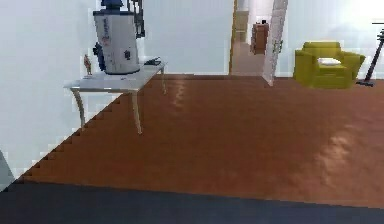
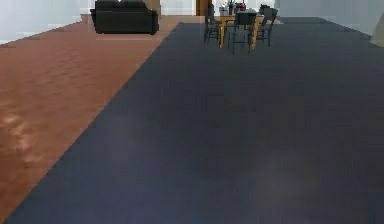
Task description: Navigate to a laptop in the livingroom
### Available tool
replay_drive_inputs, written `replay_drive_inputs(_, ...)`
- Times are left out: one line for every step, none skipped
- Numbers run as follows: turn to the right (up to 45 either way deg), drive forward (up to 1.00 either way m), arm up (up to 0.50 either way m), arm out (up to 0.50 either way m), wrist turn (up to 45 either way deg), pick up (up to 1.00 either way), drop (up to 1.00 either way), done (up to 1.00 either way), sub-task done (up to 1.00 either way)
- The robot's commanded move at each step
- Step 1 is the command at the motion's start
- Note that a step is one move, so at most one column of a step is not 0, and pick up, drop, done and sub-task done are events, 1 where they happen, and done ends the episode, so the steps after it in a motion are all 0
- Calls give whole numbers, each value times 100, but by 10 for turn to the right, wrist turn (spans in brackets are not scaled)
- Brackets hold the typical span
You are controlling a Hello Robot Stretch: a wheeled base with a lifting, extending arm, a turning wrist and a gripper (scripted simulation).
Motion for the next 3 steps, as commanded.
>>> replay_drive_inputs(0,100,0,0,0,0,0,0,0)
replay_drive_inputs(0,100,0,0,0,0,0,0,0)
replay_drive_inputs(0,100,0,0,0,0,0,0,0)
